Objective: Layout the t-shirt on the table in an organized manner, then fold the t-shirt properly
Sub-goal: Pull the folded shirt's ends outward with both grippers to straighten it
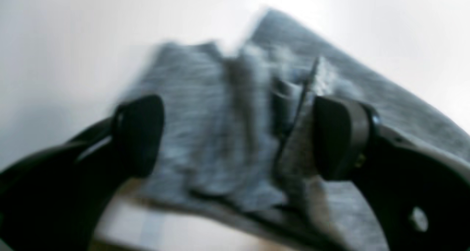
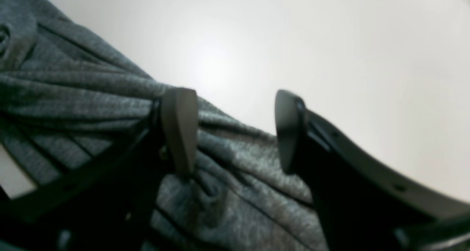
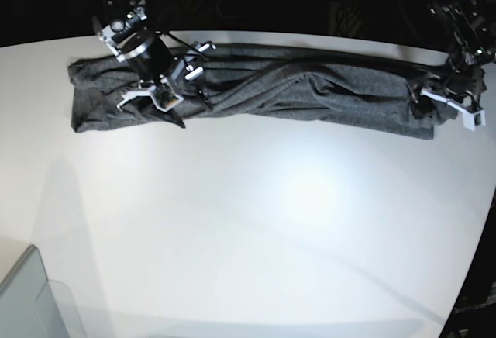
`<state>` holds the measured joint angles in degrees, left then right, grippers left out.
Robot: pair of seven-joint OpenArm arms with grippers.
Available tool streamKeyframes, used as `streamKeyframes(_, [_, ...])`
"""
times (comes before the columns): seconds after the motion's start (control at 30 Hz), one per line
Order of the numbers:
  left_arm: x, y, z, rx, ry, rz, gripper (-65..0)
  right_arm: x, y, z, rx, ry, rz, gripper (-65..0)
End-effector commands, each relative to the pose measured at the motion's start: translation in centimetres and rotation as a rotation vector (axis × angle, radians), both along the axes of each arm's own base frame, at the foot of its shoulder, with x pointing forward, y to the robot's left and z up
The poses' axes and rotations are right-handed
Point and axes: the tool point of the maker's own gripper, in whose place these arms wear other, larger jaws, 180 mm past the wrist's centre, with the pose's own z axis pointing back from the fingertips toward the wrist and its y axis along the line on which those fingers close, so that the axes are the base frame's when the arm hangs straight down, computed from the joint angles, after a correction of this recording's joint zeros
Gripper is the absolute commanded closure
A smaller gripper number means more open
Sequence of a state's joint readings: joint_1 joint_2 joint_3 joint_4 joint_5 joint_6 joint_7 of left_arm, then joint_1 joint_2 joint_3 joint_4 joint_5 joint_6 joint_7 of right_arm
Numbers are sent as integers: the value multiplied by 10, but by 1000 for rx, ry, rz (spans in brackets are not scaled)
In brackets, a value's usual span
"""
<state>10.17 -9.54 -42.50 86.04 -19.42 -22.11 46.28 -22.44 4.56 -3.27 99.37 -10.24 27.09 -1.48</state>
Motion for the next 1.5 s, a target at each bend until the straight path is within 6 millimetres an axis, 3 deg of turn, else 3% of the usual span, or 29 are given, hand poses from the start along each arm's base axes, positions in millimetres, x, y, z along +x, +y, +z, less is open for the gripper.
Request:
streamKeyframes(0.0, [7, 8, 13, 30, -47, 0, -611, 4, 2, 12, 31, -43, -2, -340])
streamKeyframes(0.33, [-2, -2, -24, -9, -9, -20, -608, 6, 0, 15, 29, -51, -5, -362])
streamKeyframes(0.5, [-5, -2, -28, -17, 3, -15, -592, 14, -27, 17, 34, -58, -125, -394])
streamKeyframes(0.77, [-3, -1, -27, -25, -8, -4, -289, 11, -70, 10, -4, -42, -243, -407])
streamKeyframes(0.9, [-3, -1, -27, -26, -9, -4, -228, 9, -82, 9, -12, -37, -273, -407])
streamKeyframes(1.03, [-4, -1, -28, -29, -6, -1, -183, -3, -83, -2, 97, 12, -312, -407])
streamKeyframes(1.2, [-13, 0, -44, -54, 37, 15, 0, -13, -86, -10, 123, 47, -322, -407])
streamKeyframes(1.3, [-14, 2, -42, -45, 36, 10, -3, -14, -86, -11, 122, 50, -323, -407])
streamKeyframes(1.47, [-6, 17, -18, 0, -26, 34, 0, -17, -85, -15, 124, 64, -325, -407])
